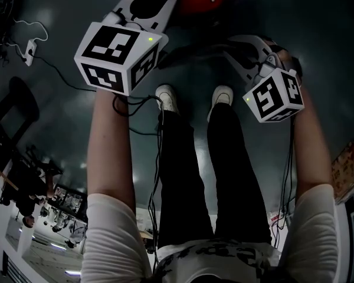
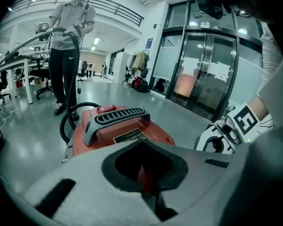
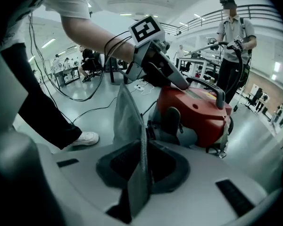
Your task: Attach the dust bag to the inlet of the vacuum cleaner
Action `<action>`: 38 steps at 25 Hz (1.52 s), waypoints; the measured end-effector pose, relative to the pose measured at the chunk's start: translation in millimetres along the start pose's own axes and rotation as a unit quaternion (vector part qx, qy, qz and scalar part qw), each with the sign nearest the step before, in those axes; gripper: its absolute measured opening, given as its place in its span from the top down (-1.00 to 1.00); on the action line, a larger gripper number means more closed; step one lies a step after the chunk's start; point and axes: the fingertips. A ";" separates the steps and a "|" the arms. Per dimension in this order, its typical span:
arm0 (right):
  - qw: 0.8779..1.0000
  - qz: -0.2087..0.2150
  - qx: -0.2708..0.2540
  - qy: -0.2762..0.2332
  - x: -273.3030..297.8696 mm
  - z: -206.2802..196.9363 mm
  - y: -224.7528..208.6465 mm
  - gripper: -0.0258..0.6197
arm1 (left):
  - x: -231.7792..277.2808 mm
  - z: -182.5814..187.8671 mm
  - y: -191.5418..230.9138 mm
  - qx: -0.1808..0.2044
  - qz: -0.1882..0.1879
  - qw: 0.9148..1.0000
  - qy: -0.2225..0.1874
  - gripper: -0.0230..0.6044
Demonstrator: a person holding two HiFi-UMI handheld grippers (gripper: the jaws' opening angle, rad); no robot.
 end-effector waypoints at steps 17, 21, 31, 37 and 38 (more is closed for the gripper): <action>0.996 -0.061 0.061 -0.023 -13.7 10.9 -0.9 0.44 | -12.5 13.7 3.5 0.000 0.005 0.999 -0.051 0.92; 0.974 -0.123 0.142 -0.128 -53.6 43.0 -22.5 0.45 | -33.5 39.3 5.5 -0.011 0.027 0.996 -0.079 0.92; 0.908 -0.282 0.251 -0.182 -201.8 138.2 -39.7 0.91 | -155.9 107.5 -33.0 -0.093 0.027 0.993 -0.073 0.92; 0.859 -0.345 0.301 -0.230 -295.2 210.5 19.9 0.92 | -269.4 180.8 -55.6 -0.115 0.047 0.985 -0.118 0.92; 0.852 -0.355 0.303 -0.239 -309.8 227.1 31.3 0.92 | -290.4 192.8 -61.1 -0.112 0.044 0.985 -0.126 0.92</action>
Point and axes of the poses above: the fingertips, and each gripper's own axes: x forward along the fingers, y to its left, z out of its top, and after that the axes turned 12 degrees about z, right-handed
